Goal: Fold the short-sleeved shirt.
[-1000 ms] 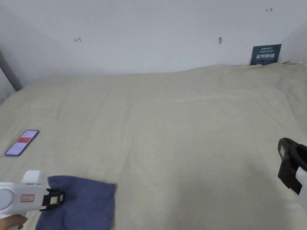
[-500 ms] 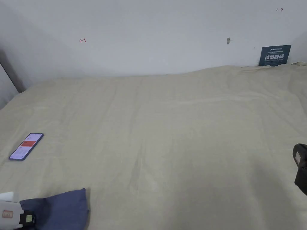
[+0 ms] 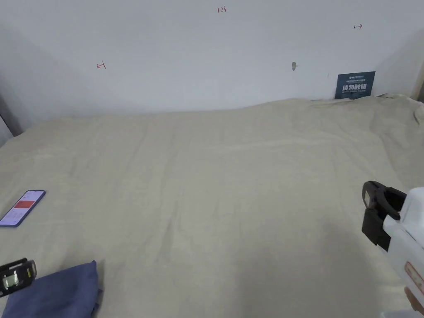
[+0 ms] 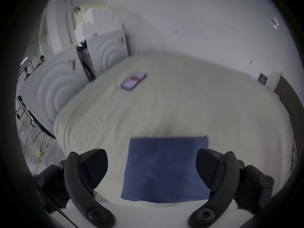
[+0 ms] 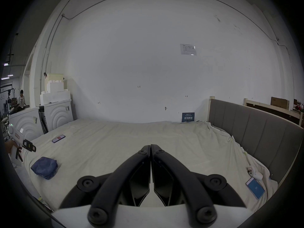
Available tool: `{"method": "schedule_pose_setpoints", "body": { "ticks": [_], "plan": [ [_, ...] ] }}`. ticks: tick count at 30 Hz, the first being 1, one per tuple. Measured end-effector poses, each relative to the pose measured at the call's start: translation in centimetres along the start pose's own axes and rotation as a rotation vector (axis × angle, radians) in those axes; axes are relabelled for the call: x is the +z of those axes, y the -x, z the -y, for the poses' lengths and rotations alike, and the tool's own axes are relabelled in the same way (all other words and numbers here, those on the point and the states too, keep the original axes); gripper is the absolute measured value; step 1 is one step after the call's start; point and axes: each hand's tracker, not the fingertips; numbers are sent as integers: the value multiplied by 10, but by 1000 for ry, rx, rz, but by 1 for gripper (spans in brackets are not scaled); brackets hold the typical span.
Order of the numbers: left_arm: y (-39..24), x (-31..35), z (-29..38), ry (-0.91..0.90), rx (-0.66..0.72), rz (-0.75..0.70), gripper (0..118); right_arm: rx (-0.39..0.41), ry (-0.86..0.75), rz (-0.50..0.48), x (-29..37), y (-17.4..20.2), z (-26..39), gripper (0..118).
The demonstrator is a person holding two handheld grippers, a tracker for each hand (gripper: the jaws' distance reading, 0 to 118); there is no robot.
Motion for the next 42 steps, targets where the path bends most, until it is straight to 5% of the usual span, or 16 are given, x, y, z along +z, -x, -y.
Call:
{"method": "schedule_pose_setpoints", "body": {
  "ticks": [11, 17, 20, 23, 27, 28, 29, 31, 42],
  "plan": [
    [-101, 142, -28, -534, 28, 153, 118, 24, -83, -2, 25, -23, -25, 0],
    [-163, 164, -27, -569, -25, 226, 116, 14, -104, 0, 29, -34, -26, 0],
    [-187, 160, -20, -603, -80, 264, 98, 11, -111, 6, 32, -38, -27, 0],
    [-210, 162, -10, -611, -74, 299, 60, 16, -116, 18, 32, -41, -25, 0],
    [-234, 160, 7, -646, -72, 298, 53, 10, -121, 32, 35, -43, -23, 0],
    [-238, 160, 11, -664, -80, 286, 44, 13, -123, 36, 35, -43, -22, 0],
    [-241, 159, 15, -679, -82, 277, 20, 18, -124, 45, 35, -42, -22, 0],
    [-247, 159, 19, -640, -57, 284, 3, 20, -129, 52, 36, -43, -20, 0],
    [-264, 160, 33, -679, -112, 346, 0, 14, -153, 81, 36, -39, -14, 0]
  ]
}}
